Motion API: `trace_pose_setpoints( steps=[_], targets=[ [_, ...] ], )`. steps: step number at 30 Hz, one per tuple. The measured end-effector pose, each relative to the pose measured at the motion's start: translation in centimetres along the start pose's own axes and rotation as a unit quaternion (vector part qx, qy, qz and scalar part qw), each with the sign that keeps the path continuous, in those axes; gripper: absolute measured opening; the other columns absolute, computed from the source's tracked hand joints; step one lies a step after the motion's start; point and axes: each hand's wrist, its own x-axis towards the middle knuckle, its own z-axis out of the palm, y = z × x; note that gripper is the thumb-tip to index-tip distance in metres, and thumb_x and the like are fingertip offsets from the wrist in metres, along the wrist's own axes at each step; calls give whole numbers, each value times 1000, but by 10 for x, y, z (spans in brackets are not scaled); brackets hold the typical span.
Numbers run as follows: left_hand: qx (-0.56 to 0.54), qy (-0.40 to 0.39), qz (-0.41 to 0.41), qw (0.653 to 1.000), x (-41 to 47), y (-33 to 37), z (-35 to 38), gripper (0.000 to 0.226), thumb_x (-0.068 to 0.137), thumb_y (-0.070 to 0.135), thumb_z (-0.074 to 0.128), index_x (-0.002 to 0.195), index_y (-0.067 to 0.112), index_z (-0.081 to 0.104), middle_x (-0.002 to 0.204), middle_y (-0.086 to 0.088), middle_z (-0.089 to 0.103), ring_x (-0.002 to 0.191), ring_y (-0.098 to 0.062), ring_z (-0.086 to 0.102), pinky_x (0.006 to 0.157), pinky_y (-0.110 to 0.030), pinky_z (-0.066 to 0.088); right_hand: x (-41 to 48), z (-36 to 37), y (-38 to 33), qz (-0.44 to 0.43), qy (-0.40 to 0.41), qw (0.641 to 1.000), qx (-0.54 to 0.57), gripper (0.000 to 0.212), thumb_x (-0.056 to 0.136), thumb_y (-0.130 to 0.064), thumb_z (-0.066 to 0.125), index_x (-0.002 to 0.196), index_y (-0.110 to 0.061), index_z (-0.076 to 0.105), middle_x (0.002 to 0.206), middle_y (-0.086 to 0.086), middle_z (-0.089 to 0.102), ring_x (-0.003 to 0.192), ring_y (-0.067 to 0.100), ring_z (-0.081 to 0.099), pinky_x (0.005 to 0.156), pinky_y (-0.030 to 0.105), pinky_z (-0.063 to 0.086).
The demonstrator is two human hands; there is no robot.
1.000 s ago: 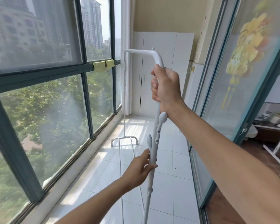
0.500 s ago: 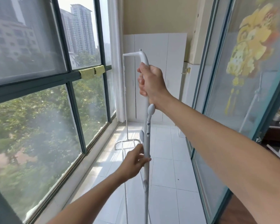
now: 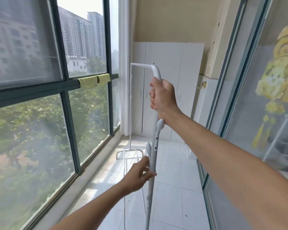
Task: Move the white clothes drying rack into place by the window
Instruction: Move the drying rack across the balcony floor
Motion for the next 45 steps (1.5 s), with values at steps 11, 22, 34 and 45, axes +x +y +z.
trace_pose_setpoints(
  steps=[11, 22, 34, 45],
  targets=[
    [42, 55, -27, 997, 137, -38, 5, 20, 81, 9, 67, 91, 2, 51, 88, -7, 62, 91, -26, 64, 86, -48, 55, 127, -38, 67, 58, -85, 994, 18, 18, 95, -24, 41, 80, -14, 41, 57, -2, 35, 37, 7, 29, 36, 18, 25],
    [39, 51, -17, 998, 288, -95, -9, 23, 82, 14, 65, 93, 5, 47, 85, -3, 59, 84, -26, 62, 85, -47, 56, 270, -60, 142, 56, -91, 994, 15, 19, 96, -24, 40, 80, -16, 44, 60, -2, 37, 36, 6, 30, 36, 20, 29],
    [65, 45, -43, 996, 421, -151, -59, 19, 84, 10, 63, 96, 5, 49, 96, -15, 65, 91, -24, 65, 87, -45, 54, 407, -41, 217, 57, -93, 994, 16, 20, 97, -23, 39, 79, -16, 41, 59, -2, 34, 38, 7, 27, 37, 21, 26],
    [69, 56, -48, 995, 500, -180, -78, 21, 85, 7, 60, 102, 2, 48, 100, -22, 62, 94, -24, 65, 86, -34, 56, 491, -39, 259, 57, -112, 992, 27, 20, 98, -23, 38, 79, -14, 39, 58, -2, 35, 36, 6, 29, 36, 20, 27]
  ],
)
